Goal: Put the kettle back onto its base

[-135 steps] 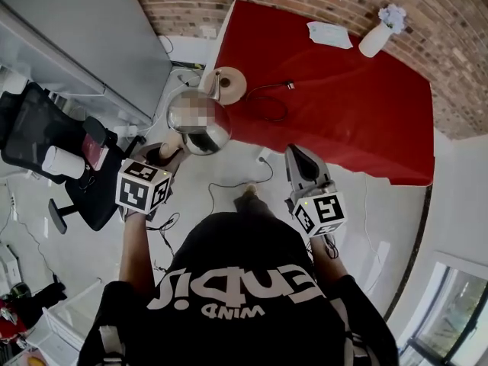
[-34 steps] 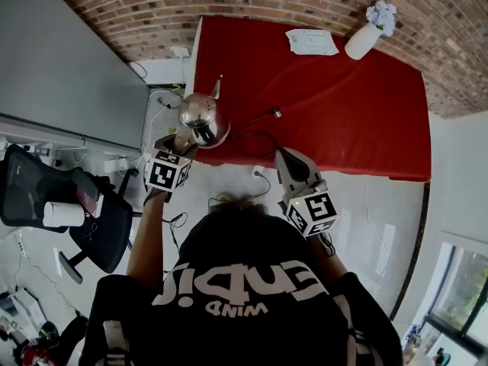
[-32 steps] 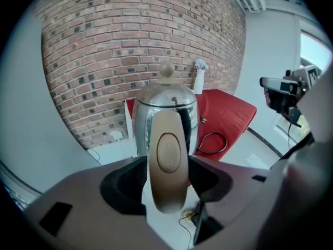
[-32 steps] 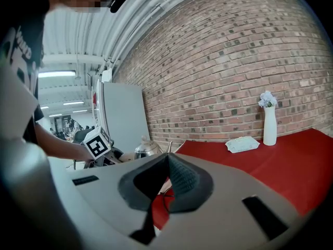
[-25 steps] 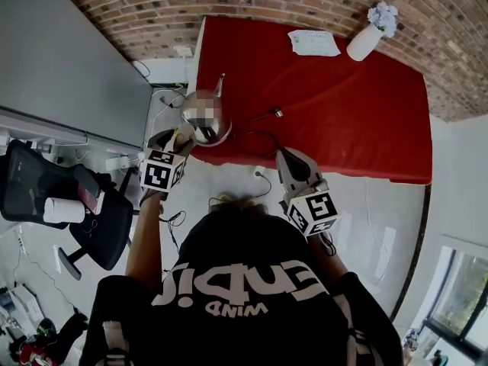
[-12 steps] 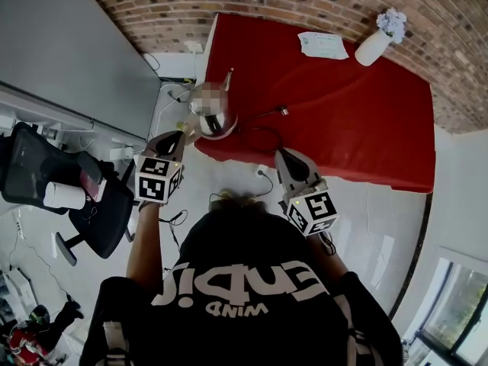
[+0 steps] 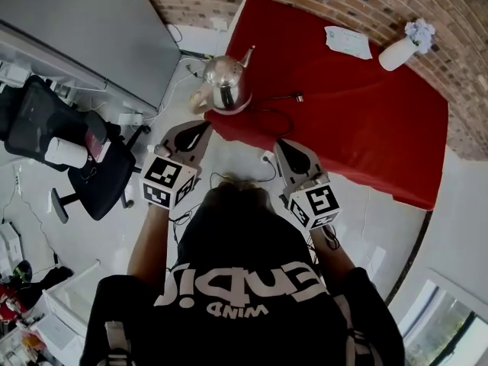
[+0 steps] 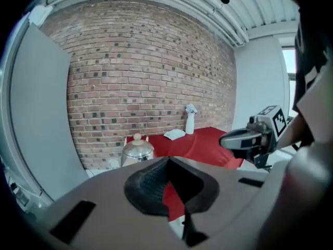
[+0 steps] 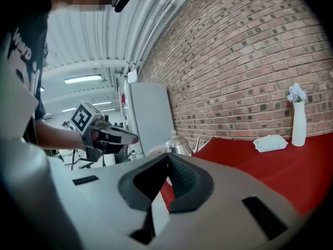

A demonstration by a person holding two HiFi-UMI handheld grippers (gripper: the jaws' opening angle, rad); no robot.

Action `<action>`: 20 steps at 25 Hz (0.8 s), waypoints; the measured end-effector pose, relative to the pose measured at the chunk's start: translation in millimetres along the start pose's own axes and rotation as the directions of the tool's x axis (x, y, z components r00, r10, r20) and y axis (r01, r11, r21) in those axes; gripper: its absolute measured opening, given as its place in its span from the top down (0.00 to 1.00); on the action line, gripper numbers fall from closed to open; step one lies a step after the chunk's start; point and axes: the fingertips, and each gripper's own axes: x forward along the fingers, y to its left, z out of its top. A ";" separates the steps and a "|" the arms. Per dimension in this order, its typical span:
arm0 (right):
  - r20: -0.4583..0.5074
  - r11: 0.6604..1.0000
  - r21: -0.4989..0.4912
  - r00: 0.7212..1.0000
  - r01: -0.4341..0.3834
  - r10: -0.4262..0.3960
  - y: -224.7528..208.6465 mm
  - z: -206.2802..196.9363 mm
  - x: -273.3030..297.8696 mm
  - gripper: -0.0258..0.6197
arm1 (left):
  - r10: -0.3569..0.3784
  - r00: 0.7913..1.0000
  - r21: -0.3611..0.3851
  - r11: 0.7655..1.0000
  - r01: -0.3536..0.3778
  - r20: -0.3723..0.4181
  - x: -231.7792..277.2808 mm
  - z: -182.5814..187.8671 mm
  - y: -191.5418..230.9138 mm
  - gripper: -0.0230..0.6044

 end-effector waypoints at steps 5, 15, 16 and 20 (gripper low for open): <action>-0.001 1.000 0.003 1.000 -0.013 0.013 13.9 -3.9 -4.7 0.93 | -0.025 0.999 -0.027 0.999 0.026 0.036 -18.2 -0.1 -18.7 0.95; 0.024 1.000 -0.010 0.999 0.027 -0.027 75.6 -11.3 -30.0 0.93 | -0.048 0.997 -0.017 0.999 0.049 0.056 -96.9 -33.9 -42.7 0.95; 0.027 1.000 -0.013 0.999 0.027 -0.027 87.7 -11.7 -32.2 0.93 | -0.049 0.997 -0.018 0.999 0.051 0.060 -107.2 -38.2 -43.2 0.95; 0.042 0.999 -0.016 0.999 0.032 -0.031 135.3 -14.9 -42.3 0.93 | -0.055 0.995 -0.021 0.998 0.057 0.081 -142.6 -51.2 -46.8 0.95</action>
